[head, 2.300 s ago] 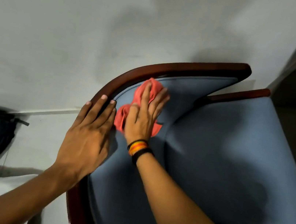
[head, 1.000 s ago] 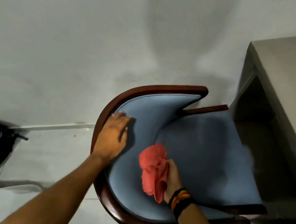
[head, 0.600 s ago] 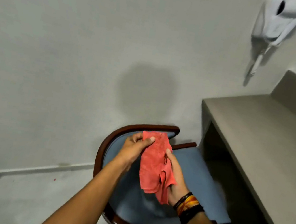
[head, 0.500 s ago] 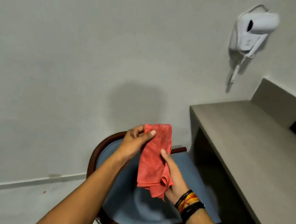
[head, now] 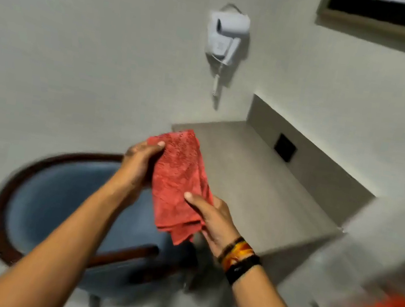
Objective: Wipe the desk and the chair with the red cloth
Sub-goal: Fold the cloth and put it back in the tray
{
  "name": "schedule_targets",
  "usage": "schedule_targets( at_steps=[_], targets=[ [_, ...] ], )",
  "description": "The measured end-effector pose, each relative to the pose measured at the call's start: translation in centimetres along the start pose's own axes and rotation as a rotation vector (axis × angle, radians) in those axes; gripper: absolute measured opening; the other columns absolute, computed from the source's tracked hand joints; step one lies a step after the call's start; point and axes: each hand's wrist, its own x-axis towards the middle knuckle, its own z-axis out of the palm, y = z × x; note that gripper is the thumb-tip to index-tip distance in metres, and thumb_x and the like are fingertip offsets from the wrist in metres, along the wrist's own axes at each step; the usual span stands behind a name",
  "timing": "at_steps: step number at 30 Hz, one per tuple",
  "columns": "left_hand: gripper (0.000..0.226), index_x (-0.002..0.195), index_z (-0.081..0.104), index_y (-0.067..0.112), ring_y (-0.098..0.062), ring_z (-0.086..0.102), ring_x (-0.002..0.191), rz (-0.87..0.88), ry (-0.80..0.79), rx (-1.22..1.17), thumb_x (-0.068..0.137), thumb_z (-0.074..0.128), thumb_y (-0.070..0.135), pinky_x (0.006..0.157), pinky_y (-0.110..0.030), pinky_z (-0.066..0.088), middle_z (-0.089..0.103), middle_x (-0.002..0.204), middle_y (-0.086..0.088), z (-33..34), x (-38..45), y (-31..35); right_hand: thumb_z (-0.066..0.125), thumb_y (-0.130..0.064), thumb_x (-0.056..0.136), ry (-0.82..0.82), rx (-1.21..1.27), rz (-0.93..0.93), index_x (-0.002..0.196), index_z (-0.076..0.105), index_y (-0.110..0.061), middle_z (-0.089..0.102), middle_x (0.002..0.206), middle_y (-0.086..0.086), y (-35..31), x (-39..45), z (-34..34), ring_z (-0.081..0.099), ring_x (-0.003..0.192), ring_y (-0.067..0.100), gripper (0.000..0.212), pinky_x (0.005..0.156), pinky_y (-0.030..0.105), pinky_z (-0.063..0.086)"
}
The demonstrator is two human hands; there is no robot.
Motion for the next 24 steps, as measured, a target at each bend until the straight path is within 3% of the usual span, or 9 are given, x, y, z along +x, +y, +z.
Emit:
schedule_targets(
  at_steps=[4, 8, 10, 13, 15, 17, 20, 22, 24],
  targets=[
    [0.026, 0.077, 0.081, 0.023, -0.008, 0.07, 0.058, -0.113, -0.046, 0.2, 0.099, 0.065, 0.021, 0.055, -0.019, 0.056, 0.076, 0.068, 0.006, 9.2, -4.8, -8.3, 0.075, -0.003, 0.087, 0.308, -0.009, -0.046, 0.112, 0.075, -0.002, 0.079, 0.107, 0.012, 0.8, -8.5, -11.6, 0.074, 0.089, 0.017, 0.026, 0.079, 0.025, 0.062],
    [0.013, 0.099, 0.08, 0.013, -0.017, 0.07, 0.071, -0.289, -0.225, 0.263, 0.098, 0.067, 0.018, 0.064, -0.025, 0.056, 0.078, 0.082, -0.003, 17.4, -9.3, -16.2, 0.076, 0.002, 0.084, 0.629, -0.068, -0.014, 0.105, 0.072, -0.002, 0.077, 0.106, 0.022, 2.4, -17.3, -22.3, 0.07, 0.094, 0.03, 0.021, 0.086, 0.041, 0.057],
    [0.02, 0.114, 0.076, 0.006, -0.022, 0.069, 0.078, -0.355, -0.321, 0.295, 0.099, 0.067, 0.015, 0.065, -0.026, 0.055, 0.077, 0.093, -0.011, 21.6, -11.2, -19.9, 0.075, 0.006, 0.083, 0.806, -0.118, -0.036, 0.11, 0.07, -0.002, 0.076, 0.108, 0.022, 2.7, -20.9, -27.3, 0.071, 0.098, 0.033, 0.029, 0.091, 0.046, 0.058],
    [0.022, 0.117, 0.076, 0.006, -0.017, 0.068, 0.072, -0.413, -0.441, 0.348, 0.096, 0.068, 0.009, 0.061, -0.025, 0.057, 0.075, 0.09, -0.01, 27.9, -14.2, -24.3, 0.078, 0.002, 0.081, 1.001, -0.209, -0.034, 0.114, 0.069, -0.012, 0.077, 0.103, 0.008, 2.5, -26.3, -33.5, 0.073, 0.083, 0.009, 0.037, 0.071, 0.025, 0.06],
    [0.022, 0.116, 0.075, 0.002, -0.014, 0.066, 0.068, -0.445, -0.503, 0.363, 0.094, 0.069, 0.003, 0.061, -0.027, 0.059, 0.071, 0.083, -0.007, 31.5, -16.4, -26.5, 0.082, -0.002, 0.078, 1.075, -0.343, -0.001, 0.106, 0.069, -0.018, 0.074, 0.098, -0.001, 2.4, -29.2, -36.6, 0.069, 0.079, 0.001, 0.035, 0.072, 0.018, 0.055],
    [0.025, 0.117, 0.073, 0.0, -0.018, 0.065, 0.075, -0.437, -0.527, 0.418, 0.093, 0.068, -0.002, 0.071, -0.031, 0.059, 0.068, 0.083, -0.004, 34.4, -18.1, -28.3, 0.083, 0.0, 0.077, 1.122, -0.466, 0.051, 0.102, 0.067, -0.02, 0.073, 0.1, 0.004, 2.4, -30.9, -39.4, 0.069, 0.09, 0.012, 0.035, 0.082, 0.024, 0.051],
    [0.038, 0.123, 0.07, 0.005, -0.03, 0.071, 0.109, -0.382, -0.57, 0.602, 0.09, 0.059, -0.009, 0.104, -0.041, 0.057, 0.072, 0.109, -0.009, 36.6, -19.6, -29.6, 0.08, -0.006, 0.084, 1.031, -0.711, 0.251, 0.13, 0.059, -0.006, 0.069, 0.118, 0.019, 2.3, -31.5, -42.0, 0.064, 0.116, 0.038, 0.051, 0.096, 0.038, 0.049],
    [0.043, 0.132, 0.066, 0.016, -0.03, 0.068, 0.121, -0.18, -0.6, 0.866, 0.093, 0.057, 0.0, 0.11, -0.044, 0.054, 0.072, 0.127, -0.008, 36.6, -20.4, -29.5, 0.07, -0.026, 0.092, 0.93, -1.151, 0.422, 0.139, 0.054, -0.01, 0.07, 0.122, 0.016, 2.0, -31.9, -41.5, 0.065, 0.116, 0.036, 0.052, 0.099, 0.04, 0.052],
    [0.044, 0.141, 0.058, 0.023, -0.028, 0.065, 0.127, 0.12, -0.607, 1.079, 0.098, 0.055, 0.014, 0.113, -0.045, 0.052, 0.067, 0.139, -0.006, 35.6, -20.6, -28.9, 0.05, -0.036, 0.095, 0.874, -1.507, 0.243, 0.122, 0.067, -0.011, 0.075, 0.108, 0.013, 2.0, -30.9, -40.1, 0.072, 0.098, 0.034, 0.041, 0.085, 0.039, 0.056]
  ],
)
